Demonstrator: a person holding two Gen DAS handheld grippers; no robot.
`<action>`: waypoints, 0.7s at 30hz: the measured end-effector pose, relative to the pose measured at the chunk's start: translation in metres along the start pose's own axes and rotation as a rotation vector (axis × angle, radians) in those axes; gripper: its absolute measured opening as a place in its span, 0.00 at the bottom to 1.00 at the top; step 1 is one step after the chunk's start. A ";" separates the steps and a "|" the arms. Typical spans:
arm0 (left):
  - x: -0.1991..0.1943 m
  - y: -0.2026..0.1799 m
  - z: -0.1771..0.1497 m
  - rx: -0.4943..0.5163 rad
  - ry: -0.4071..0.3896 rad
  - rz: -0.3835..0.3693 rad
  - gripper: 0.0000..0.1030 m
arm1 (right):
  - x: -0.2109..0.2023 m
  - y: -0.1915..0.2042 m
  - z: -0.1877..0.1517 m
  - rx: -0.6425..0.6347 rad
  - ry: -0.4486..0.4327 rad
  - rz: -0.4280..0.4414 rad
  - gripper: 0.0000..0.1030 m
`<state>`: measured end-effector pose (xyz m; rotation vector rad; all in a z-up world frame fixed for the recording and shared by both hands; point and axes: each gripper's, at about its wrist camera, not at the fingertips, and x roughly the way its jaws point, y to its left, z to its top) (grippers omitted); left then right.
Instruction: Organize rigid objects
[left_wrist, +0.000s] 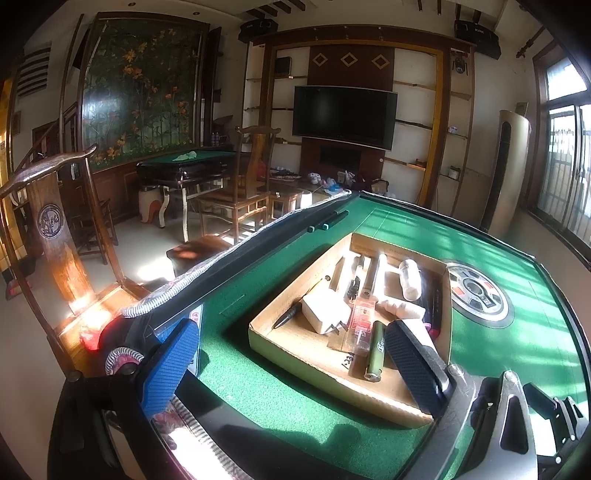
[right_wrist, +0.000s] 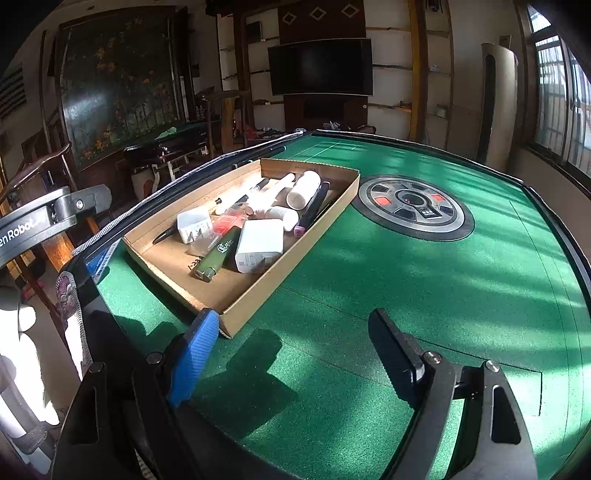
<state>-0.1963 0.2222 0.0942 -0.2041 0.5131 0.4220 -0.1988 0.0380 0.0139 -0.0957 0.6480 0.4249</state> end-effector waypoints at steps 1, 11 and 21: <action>0.000 -0.001 0.000 0.001 -0.001 0.000 0.99 | -0.003 -0.002 0.003 0.004 -0.012 -0.004 0.80; -0.010 -0.006 0.000 0.007 -0.034 -0.013 0.99 | -0.025 -0.023 0.016 0.038 -0.073 -0.031 0.80; -0.040 -0.004 0.011 -0.044 -0.155 -0.020 0.99 | -0.025 -0.017 0.010 0.020 -0.062 0.000 0.81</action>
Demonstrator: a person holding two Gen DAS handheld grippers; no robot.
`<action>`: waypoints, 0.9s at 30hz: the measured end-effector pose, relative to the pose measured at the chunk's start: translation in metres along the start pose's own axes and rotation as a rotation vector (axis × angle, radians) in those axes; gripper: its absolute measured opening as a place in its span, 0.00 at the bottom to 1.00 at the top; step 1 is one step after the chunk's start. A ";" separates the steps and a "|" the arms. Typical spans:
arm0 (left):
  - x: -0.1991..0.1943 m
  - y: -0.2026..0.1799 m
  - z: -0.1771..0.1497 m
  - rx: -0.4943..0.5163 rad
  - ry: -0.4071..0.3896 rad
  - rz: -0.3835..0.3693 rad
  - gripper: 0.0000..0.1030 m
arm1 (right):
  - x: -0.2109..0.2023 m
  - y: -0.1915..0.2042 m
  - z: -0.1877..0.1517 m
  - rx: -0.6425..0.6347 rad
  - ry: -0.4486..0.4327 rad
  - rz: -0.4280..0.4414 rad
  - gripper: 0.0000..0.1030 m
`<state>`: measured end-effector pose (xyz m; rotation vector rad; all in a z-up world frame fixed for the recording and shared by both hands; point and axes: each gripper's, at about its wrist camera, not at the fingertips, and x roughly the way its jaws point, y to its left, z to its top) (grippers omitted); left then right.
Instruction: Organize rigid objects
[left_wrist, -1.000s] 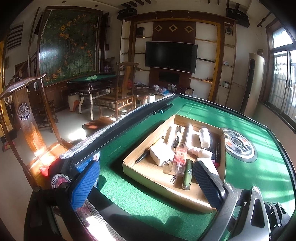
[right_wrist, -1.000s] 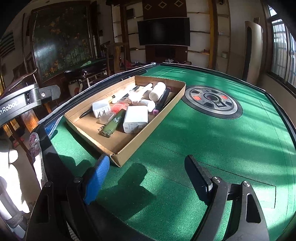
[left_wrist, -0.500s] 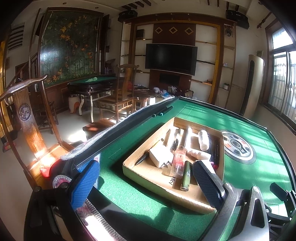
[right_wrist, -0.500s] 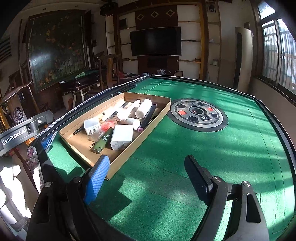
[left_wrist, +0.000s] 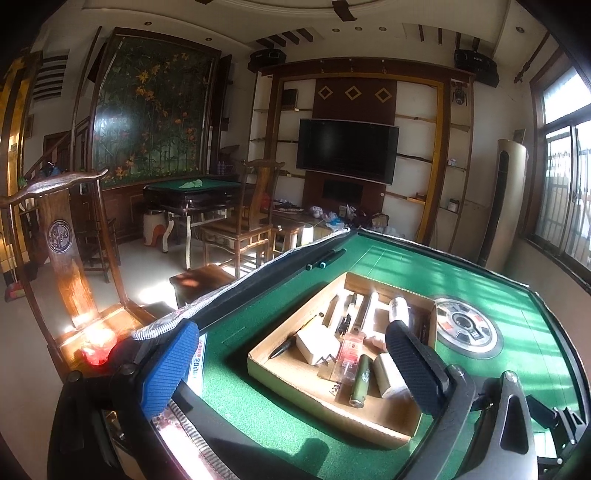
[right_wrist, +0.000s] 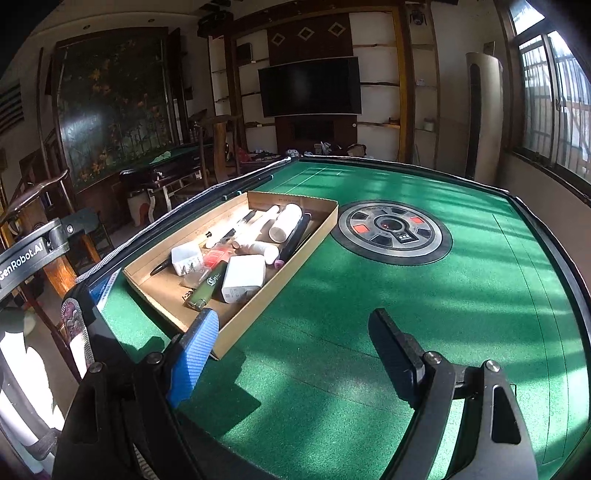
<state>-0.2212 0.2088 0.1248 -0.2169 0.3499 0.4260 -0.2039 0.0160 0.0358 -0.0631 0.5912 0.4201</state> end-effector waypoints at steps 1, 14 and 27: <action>-0.005 0.001 0.004 -0.013 -0.016 -0.028 0.99 | -0.001 0.001 0.000 -0.007 -0.003 -0.002 0.81; 0.031 -0.005 0.020 -0.083 0.212 -0.130 0.99 | 0.000 0.006 0.006 -0.053 -0.009 -0.020 0.81; 0.063 0.008 -0.010 -0.033 0.300 0.011 0.99 | 0.037 0.049 0.042 -0.242 0.045 -0.115 0.86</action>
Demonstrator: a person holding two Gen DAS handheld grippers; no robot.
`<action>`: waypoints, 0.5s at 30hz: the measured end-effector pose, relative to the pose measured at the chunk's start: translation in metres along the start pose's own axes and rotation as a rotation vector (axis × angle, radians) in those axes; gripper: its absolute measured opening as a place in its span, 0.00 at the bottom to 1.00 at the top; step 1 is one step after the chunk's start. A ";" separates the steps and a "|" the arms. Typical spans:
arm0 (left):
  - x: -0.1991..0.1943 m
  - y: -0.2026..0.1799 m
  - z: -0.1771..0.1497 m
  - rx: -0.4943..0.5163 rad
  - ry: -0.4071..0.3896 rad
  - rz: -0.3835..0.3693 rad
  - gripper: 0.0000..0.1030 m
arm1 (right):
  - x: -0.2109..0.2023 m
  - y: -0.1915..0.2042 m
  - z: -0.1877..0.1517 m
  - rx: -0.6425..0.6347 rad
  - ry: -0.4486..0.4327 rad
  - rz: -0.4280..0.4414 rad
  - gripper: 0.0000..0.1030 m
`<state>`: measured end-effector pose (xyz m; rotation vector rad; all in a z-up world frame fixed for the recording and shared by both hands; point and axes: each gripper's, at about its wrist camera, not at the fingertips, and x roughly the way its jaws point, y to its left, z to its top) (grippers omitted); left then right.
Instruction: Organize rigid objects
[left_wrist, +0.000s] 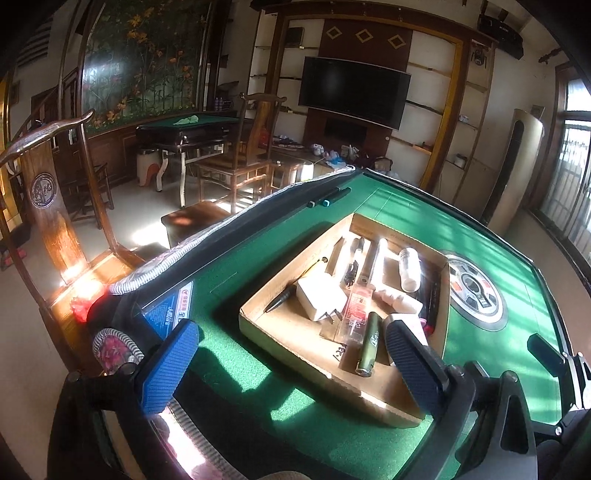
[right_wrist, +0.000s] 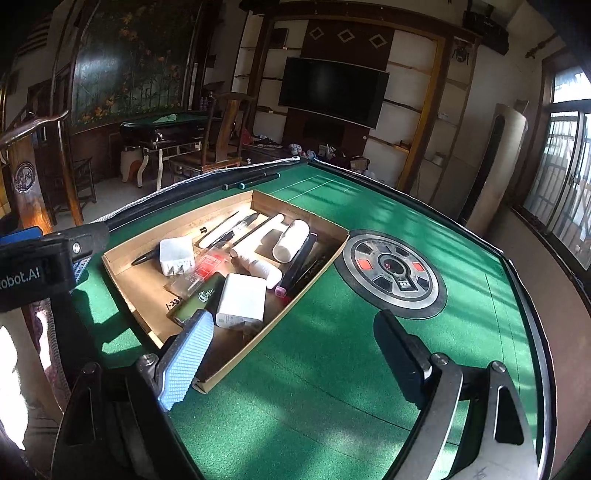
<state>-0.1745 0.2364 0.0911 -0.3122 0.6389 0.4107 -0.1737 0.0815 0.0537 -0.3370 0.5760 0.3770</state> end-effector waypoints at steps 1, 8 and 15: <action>0.003 0.001 0.000 -0.001 0.009 0.004 0.99 | 0.002 0.001 0.002 0.001 0.004 0.004 0.86; 0.017 0.011 -0.002 -0.028 0.042 0.010 0.99 | 0.004 0.013 0.005 -0.007 0.000 0.031 0.86; 0.018 0.015 -0.001 -0.042 0.042 0.000 0.99 | 0.007 0.026 0.005 -0.018 0.010 0.053 0.86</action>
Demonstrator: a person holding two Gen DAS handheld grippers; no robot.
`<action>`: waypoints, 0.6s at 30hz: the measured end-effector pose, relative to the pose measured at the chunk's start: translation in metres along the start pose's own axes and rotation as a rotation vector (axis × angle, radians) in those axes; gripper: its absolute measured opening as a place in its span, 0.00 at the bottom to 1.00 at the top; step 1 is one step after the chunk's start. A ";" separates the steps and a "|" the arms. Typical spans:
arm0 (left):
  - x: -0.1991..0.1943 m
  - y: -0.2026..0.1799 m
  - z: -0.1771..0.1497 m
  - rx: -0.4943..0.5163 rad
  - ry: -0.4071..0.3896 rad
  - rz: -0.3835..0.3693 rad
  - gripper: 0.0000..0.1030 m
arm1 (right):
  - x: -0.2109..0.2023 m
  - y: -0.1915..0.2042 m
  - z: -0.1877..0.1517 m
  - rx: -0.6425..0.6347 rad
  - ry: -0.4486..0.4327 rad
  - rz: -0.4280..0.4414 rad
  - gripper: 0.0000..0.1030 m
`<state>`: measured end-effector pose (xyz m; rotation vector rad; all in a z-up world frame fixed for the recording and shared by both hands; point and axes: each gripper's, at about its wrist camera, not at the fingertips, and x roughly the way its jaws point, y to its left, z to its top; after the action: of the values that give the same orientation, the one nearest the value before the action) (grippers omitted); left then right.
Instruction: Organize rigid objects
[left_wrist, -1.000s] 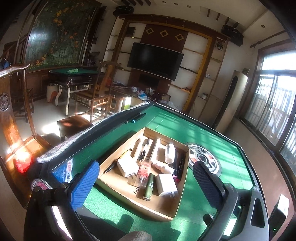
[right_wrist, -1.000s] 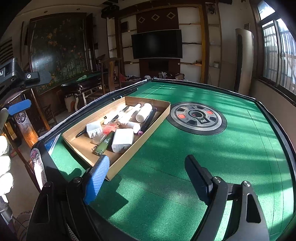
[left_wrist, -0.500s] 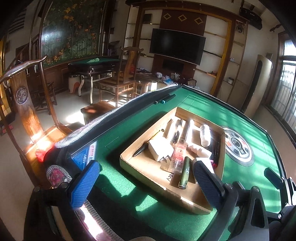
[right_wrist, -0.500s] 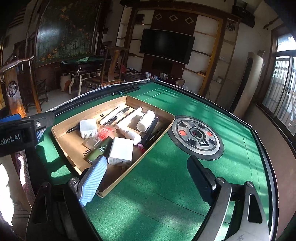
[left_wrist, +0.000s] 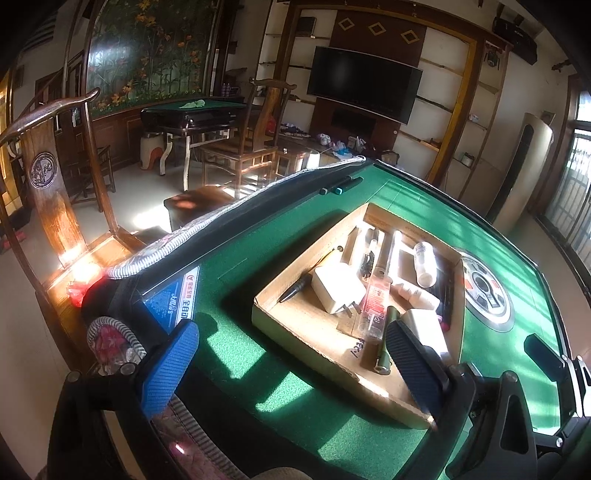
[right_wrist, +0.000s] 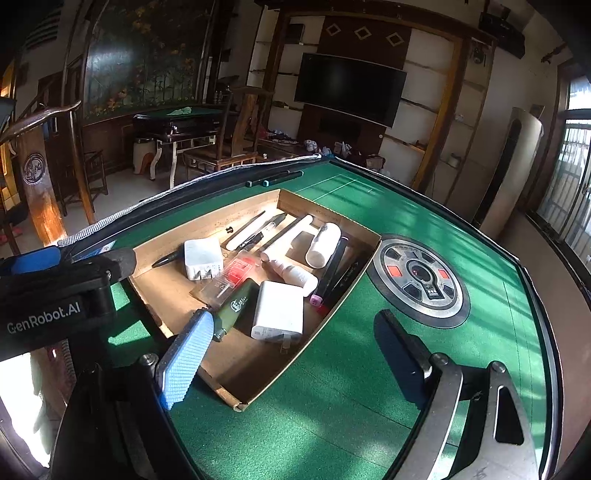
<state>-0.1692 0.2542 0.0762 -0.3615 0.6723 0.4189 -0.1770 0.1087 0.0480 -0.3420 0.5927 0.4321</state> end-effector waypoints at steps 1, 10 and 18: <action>0.000 0.000 0.000 0.000 0.002 0.001 0.99 | 0.001 0.001 0.000 0.004 0.003 0.005 0.86; 0.003 -0.002 -0.002 0.006 0.032 -0.001 0.99 | 0.000 -0.001 -0.009 0.028 0.010 0.013 0.86; 0.001 -0.007 -0.005 0.015 0.033 0.006 0.99 | 0.002 -0.010 -0.014 0.058 0.020 0.020 0.86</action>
<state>-0.1672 0.2460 0.0729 -0.3526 0.7087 0.4143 -0.1769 0.0952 0.0379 -0.2853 0.6276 0.4299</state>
